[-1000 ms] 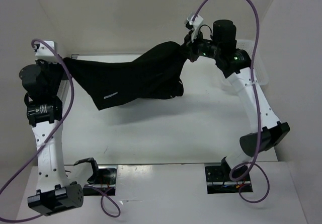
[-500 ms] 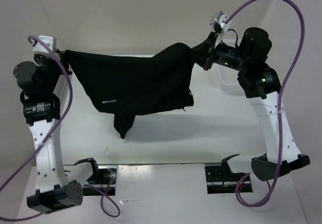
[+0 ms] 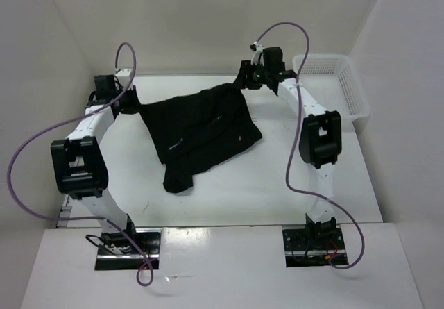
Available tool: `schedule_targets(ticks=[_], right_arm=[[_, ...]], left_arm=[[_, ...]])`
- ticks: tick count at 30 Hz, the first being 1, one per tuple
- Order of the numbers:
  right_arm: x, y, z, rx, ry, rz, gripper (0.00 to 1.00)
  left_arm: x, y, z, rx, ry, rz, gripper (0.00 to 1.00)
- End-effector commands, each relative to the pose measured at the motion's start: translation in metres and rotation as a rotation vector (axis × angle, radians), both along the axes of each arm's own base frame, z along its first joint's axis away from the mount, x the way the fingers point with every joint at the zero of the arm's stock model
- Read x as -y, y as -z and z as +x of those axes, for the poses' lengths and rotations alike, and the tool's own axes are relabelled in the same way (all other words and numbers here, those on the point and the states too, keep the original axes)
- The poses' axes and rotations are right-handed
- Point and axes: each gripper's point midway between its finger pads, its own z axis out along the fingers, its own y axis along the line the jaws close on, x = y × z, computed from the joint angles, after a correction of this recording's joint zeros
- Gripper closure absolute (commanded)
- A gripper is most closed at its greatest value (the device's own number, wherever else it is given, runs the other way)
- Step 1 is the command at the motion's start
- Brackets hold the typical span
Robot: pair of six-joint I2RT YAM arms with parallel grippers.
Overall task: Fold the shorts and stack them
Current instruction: Flatten the shorts out
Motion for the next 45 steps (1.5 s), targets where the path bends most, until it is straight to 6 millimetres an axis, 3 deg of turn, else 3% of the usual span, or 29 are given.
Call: schedule_targets(ticks=[1, 2, 3, 5, 6, 7, 8, 9, 10, 11, 12, 13, 14, 16, 17, 21, 26, 29, 31, 36, 40, 45], right_arm=[[0.007, -0.064, 0.051, 0.235, 0.151, -0.035, 0.25], [0.009, -0.063, 0.052, 0.245, 0.155, -0.051, 0.22], [0.011, -0.062, 0.046, 0.239, 0.148, -0.066, 0.22], [0.018, -0.059, 0.034, 0.255, 0.116, -0.126, 0.18], [0.022, -0.035, 0.021, 0.204, 0.099, -0.164, 0.18], [0.028, -0.048, 0.009, 0.243, 0.077, -0.196, 0.18], [0.032, -0.04, -0.003, 0.223, 0.065, -0.217, 0.18], [0.04, -0.005, -0.021, 0.151, 0.056, -0.26, 0.18], [0.044, -0.012, -0.034, 0.161, 0.05, -0.267, 0.18], [0.053, 0.021, -0.052, 0.093, 0.045, -0.308, 0.18], [0.057, 0.031, -0.061, 0.068, 0.048, -0.322, 0.18], [0.059, 0.034, -0.069, 0.058, 0.046, -0.325, 0.18], [0.064, 0.054, -0.078, 0.018, 0.046, -0.344, 0.18], [0.067, 0.066, -0.082, -0.002, 0.052, -0.358, 0.18], [0.068, 0.068, -0.083, -0.007, 0.065, -0.357, 0.18], [0.069, 0.093, -0.092, -0.058, 0.048, -0.366, 0.19], [0.074, 0.118, -0.107, -0.107, 0.023, -0.399, 0.19], [0.08, 0.127, -0.116, -0.118, 0.01, -0.427, 0.2], [0.073, 0.123, -0.124, -0.114, -0.031, -0.397, 0.22], [0.069, 0.131, -0.138, -0.144, -0.069, -0.371, 0.25], [0.068, 0.148, -0.142, -0.186, -0.075, -0.366, 0.35], [0.067, 0.147, -0.126, -0.158, -0.056, -0.375, 0.68]], left_arm=[[-0.006, -0.026, 0.033, 0.065, -0.011, 0.031, 0.56], [-0.006, -0.032, 0.034, 0.071, -0.011, 0.032, 0.4], [-0.006, -0.03, 0.035, 0.059, -0.01, 0.03, 0.34], [-0.004, -0.035, 0.025, 0.041, -0.01, 0.027, 0.26], [-0.001, -0.045, 0.014, 0.046, -0.003, 0.023, 0.26], [0.01, -0.04, -0.001, 0.003, 0.023, 0.006, 0.26], [0.018, -0.053, -0.016, 0.01, 0.036, 0.007, 0.26], [0.04, -0.036, -0.039, -0.055, 0.092, -0.023, 0.26], [0.054, -0.024, -0.065, -0.134, 0.123, -0.046, 0.26], [0.066, -0.027, -0.086, -0.151, 0.152, -0.053, 0.26], [0.089, -0.016, -0.106, -0.201, 0.21, -0.054, 0.26], [0.1, 0.011, -0.137, -0.31, 0.238, -0.062, 0.26], [0.108, 0.015, -0.153, -0.332, 0.265, -0.059, 0.26], [0.125, 0.029, -0.179, -0.392, 0.328, -0.077, 0.26], [0.124, 0.044, -0.196, -0.447, 0.325, -0.081, 0.26], [0.126, 0.066, -0.224, -0.539, 0.34, -0.084, 0.26], [0.143, 0.084, -0.236, -0.594, 0.404, -0.076, 0.26], [0.152, 0.094, -0.232, -0.599, 0.437, -0.066, 0.23], [0.156, 0.096, -0.223, -0.576, 0.446, -0.075, 0.23], [0.156, 0.115, -0.222, -0.61, 0.443, -0.076, 0.25], [0.169, 0.121, -0.222, -0.614, 0.486, -0.097, 0.45], [0.177, 0.122, -0.215, -0.585, 0.512, -0.13, 0.96]])
